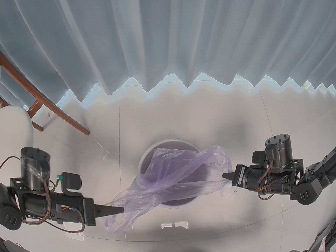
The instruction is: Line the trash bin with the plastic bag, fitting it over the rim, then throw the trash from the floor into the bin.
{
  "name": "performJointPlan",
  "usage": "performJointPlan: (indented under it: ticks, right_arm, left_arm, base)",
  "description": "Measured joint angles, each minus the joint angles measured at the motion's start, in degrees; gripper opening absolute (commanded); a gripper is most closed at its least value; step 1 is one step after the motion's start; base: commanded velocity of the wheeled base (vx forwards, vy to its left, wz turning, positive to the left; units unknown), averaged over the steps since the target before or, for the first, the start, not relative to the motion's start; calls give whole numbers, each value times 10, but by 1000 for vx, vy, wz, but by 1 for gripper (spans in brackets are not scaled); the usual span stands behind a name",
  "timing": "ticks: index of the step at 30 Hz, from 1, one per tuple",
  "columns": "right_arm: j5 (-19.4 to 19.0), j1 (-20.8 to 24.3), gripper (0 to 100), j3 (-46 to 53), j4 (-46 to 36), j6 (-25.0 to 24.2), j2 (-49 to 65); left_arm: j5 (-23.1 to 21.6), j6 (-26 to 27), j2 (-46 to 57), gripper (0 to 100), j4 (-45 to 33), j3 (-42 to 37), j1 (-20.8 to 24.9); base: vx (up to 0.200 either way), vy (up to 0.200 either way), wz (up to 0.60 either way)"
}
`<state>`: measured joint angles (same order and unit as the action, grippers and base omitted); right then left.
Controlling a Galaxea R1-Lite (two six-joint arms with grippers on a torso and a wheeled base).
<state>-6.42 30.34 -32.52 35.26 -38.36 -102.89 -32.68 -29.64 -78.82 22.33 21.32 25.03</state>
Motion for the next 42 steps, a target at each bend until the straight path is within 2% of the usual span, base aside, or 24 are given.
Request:
performJointPlan:
  ticks: [5, 10, 12, 17, 22, 27, 36, 42]
  right_arm:
    - [-1, 7, 0, 14, 1, -11, 16]
    - [-1, 9, 0, 33, 2, -14, 27]
    - [-2, 8, 0, 45, 5, -13, 30]
    - [-21, -11, 0, 64, 27, -6, 31]
    - [-41, -42, 0, 33, 40, 3, 17]
    - [-47, -63, 0, -58, 9, 5, -3]
    - [-51, -90, 0, -214, -56, 12, -68]
    - [-51, -102, 0, -270, -75, 58, -130]
  left_arm:
    - [65, 18, -73, 0, 39, 28, 0]
    - [95, 17, -161, 0, 150, 52, 0]
    - [109, -4, -194, 0, 179, 62, 3]
    - [139, -105, -245, 0, 191, 84, 16]
    - [149, -144, -266, 0, 192, 114, 21]
    - [151, -172, -270, 0, 149, 184, 18]
    - [157, -187, -273, 0, -57, 347, -11]
    - [211, -190, -313, 0, -109, 416, -40]
  base:
    - [0, 0, 0]
    - [0, 0, 0]
    - [0, 0, 0]
    - [0, 0, 0]
    - [0, 0, 0]
    - [0, 0, 0]
    - [0, 0, 0]
    - [0, 0, 0]
